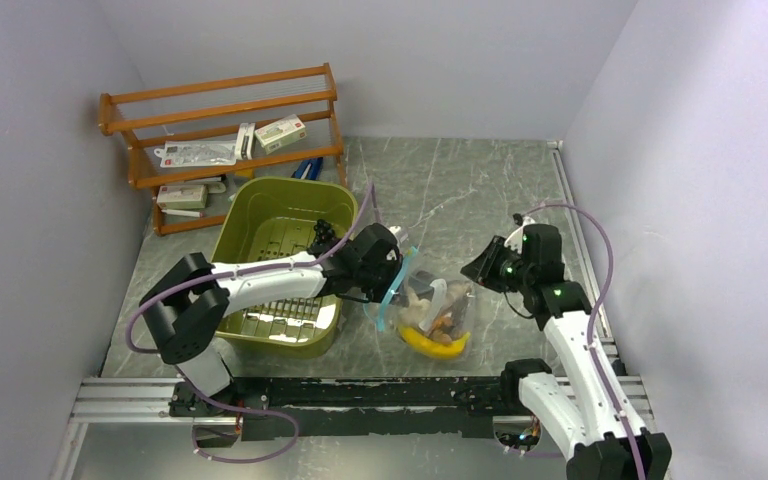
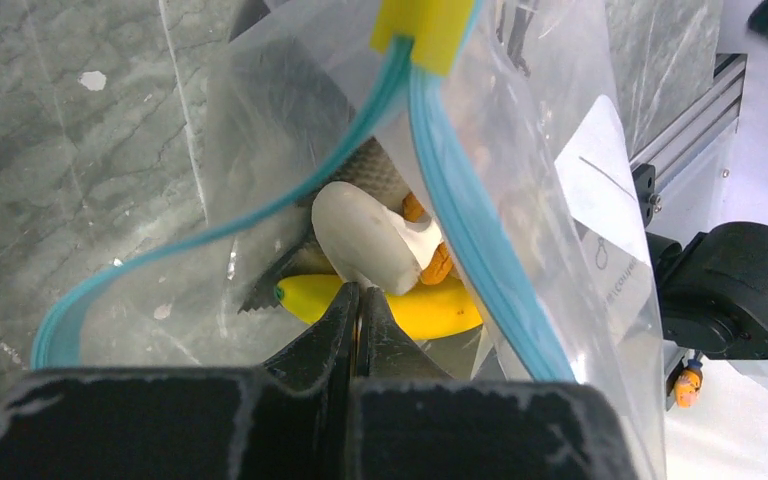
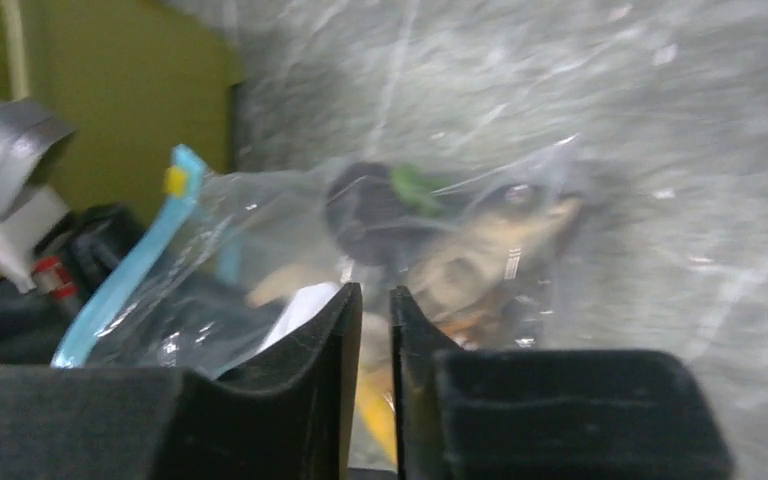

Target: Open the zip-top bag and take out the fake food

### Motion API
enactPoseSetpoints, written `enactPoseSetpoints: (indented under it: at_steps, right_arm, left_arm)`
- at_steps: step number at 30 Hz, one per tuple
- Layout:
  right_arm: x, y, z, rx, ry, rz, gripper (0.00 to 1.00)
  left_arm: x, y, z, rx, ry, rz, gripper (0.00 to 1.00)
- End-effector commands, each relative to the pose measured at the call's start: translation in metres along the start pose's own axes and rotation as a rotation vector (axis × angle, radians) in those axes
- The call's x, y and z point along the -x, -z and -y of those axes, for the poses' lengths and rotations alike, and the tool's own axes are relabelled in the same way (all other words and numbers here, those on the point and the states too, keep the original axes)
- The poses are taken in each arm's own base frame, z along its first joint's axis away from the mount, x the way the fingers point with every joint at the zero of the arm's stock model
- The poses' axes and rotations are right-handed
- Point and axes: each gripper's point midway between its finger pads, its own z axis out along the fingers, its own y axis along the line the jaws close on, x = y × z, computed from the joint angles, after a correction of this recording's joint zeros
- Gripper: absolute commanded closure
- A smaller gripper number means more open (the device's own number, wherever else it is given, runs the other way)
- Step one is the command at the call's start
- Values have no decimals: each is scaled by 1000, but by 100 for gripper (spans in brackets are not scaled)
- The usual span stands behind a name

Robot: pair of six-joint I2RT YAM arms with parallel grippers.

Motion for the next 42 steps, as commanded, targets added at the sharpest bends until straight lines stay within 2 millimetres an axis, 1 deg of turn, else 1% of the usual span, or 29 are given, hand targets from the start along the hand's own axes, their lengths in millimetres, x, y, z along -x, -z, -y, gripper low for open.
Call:
enactPoseSetpoints:
  at_steps: [1, 3, 5, 6, 8, 9, 11, 14, 16, 17, 20, 25, 28, 29, 32, 35, 37, 39, 42]
  right_arm:
    - [-47, -2, -39, 301, -40, -169, 86]
    - [-63, -7, -39, 319, -53, -203, 87]
    - [-77, -12, -39, 320, -45, -236, 87]
    - [-84, -15, -40, 330, -39, -253, 87]
    - [-103, -24, -36, 337, -40, -295, 86]
    - [-110, -31, -29, 304, -54, -317, 86]
    - [-124, -41, -13, 213, -78, -369, 90]
    - [-136, -48, -2, 159, -89, -402, 92]
    - [-136, -49, -1, 151, -94, -390, 92]
    - [-136, -49, 1, 145, -94, -384, 92]
    - [-137, -48, 5, 124, -89, -379, 91]
    - [-132, -45, 5, 109, -82, -363, 91]
    - [-125, -44, 9, 73, -83, -330, 90]
    - [-123, -44, 11, 57, -86, -317, 90]
    - [-118, -43, 20, -5, -96, -287, 89]
    - [-113, -42, 30, -76, -107, -255, 89]
    - [-109, -41, 33, -95, -108, -232, 90]
    - [-107, -40, 35, -110, -113, -214, 90]
    - [-106, -41, 39, -129, -121, -204, 90]
  left_arm:
    - [-9, -11, 5, -45, 21, -34, 93]
    - [-11, -13, 6, -56, 32, -40, 93]
    - [-15, -15, 5, -71, 40, -42, 89]
    - [-15, -16, 5, -76, 39, -39, 85]
    - [-21, -21, -1, -74, 48, -56, 74]
    - [-24, -24, -3, -73, 54, -67, 70]
    - [-29, -28, -1, -94, 61, -85, 55]
    - [-31, -29, 2, -131, 80, -84, 38]
    - [-35, -31, 1, -131, 87, -100, 36]
    - [-36, -33, 0, -129, 88, -110, 36]
    - [-41, -35, -2, -130, 104, -124, 45]
    - [-40, -36, -2, -124, 104, -124, 78]
    - [-36, -34, -4, -98, 84, -116, 91]
    - [-33, -33, -5, -83, 75, -107, 93]
    - [-25, -26, -5, -53, 47, -80, 93]
    - [-14, -14, -6, -17, 14, -32, 93]
    - [-5, -5, -7, 16, -12, -1, 93]
    - [-2, 3, -13, 67, -29, 8, 93]
    - [5, 15, -10, 76, -45, 36, 93]
